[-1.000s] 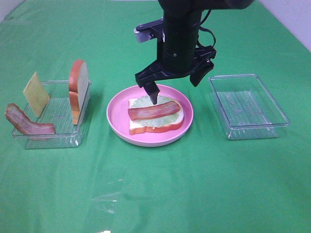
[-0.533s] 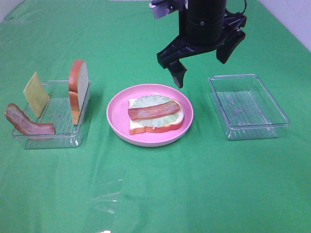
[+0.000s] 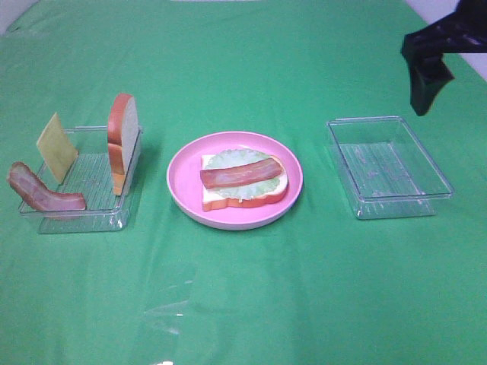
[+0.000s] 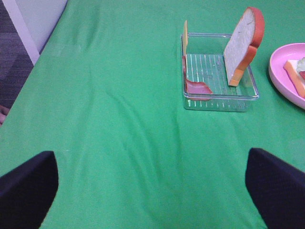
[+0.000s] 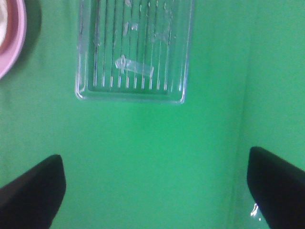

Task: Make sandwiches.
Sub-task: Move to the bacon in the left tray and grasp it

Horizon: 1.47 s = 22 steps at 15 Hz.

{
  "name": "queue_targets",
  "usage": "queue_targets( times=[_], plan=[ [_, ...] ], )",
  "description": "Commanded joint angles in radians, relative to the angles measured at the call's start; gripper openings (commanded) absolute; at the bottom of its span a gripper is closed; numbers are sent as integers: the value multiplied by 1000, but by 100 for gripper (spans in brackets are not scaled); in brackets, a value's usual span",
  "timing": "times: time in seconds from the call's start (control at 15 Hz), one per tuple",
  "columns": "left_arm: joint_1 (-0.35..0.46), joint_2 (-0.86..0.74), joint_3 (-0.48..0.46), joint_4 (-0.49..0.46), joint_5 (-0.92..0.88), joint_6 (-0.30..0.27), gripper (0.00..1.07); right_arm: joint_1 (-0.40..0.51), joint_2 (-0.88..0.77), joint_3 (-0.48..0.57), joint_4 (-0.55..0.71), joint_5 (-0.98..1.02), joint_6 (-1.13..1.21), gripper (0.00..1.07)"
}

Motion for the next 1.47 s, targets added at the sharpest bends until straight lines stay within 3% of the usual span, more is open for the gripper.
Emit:
queue_targets(
  times=[0.07, 0.27, 0.4, 1.0, 1.2, 1.47],
  plan=[
    [5, -3, 2, 0, -3, 4, 100, -20, -171, 157, 14, 71, 21, 99],
    [5, -3, 2, 0, -3, 4, 100, -20, -384, 339, 24, 34, 57, 99],
    [5, -3, 2, 0, -3, 4, 100, -20, -645, 508, 36, 9, 57, 99],
    [5, -3, 2, 0, -3, 4, 100, -19, -1360, 876, 52, -15, -26, 99],
    [5, -3, 2, 0, -3, 4, 100, -19, -1446, 916, 117, -56, -58, 99],
    [5, -3, 2, 0, -3, 4, 100, -19, -1442, 947, 201, -111, -168, 99]
  ],
)
